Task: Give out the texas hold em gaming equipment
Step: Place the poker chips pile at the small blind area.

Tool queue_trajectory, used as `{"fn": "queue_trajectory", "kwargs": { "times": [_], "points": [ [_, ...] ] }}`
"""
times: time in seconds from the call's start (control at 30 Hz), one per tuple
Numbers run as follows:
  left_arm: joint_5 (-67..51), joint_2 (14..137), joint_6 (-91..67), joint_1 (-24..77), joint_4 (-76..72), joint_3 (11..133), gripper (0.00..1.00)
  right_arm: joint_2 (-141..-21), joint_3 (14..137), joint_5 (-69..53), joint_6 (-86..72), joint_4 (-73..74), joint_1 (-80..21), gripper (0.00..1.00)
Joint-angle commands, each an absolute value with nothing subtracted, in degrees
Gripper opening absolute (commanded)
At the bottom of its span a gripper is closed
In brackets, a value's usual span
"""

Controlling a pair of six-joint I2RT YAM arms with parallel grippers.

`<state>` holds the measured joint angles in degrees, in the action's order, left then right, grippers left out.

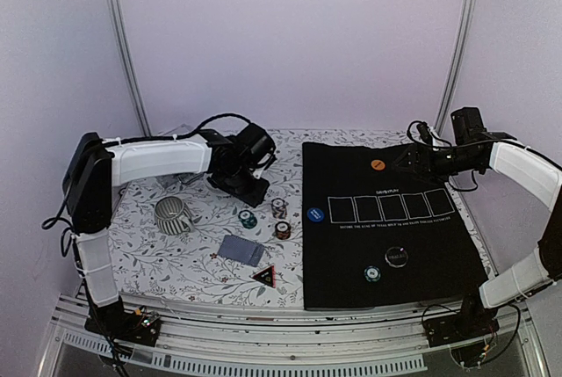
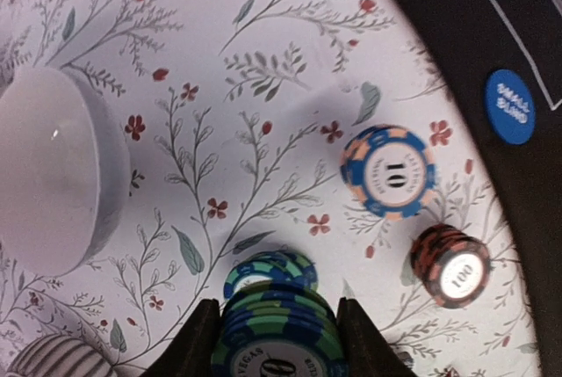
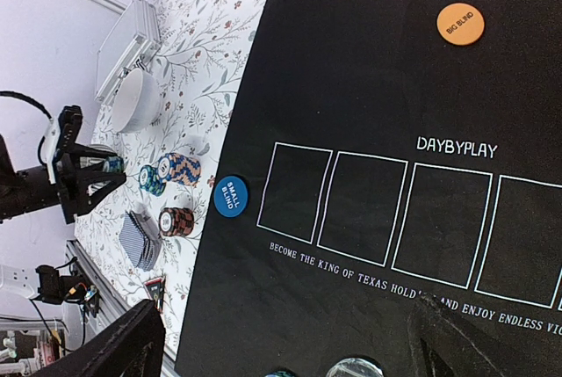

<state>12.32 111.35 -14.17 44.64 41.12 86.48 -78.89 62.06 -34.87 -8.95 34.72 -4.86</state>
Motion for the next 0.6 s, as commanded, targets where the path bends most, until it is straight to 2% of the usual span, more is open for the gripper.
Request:
{"fn": "queue_trajectory", "kwargs": {
  "times": [0.0, 0.27, 0.4, 0.57],
  "points": [
    [11.1, 110.4, -11.2, 51.5, 45.2, 94.3, 0.00, -78.9, 63.2, -35.4, -8.3, 34.7, -5.0, 0.99],
    [7.4, 124.4, -7.6, 61.5, 47.1, 108.0, 0.00, -79.1, 63.6, -35.8, -8.4, 34.4, -5.0, 0.99],
    [8.4, 131.4, -6.6, 62.9, 48.4, 113.0, 0.00, -78.9, 63.3, -35.5, -8.4, 34.4, -5.0, 0.99],
    [9.1, 133.9, -5.6, 62.9, 46.1, 115.0, 0.00, -79.0, 63.2, -35.8, -8.3, 34.3, -5.0, 0.99]
  ]
}}
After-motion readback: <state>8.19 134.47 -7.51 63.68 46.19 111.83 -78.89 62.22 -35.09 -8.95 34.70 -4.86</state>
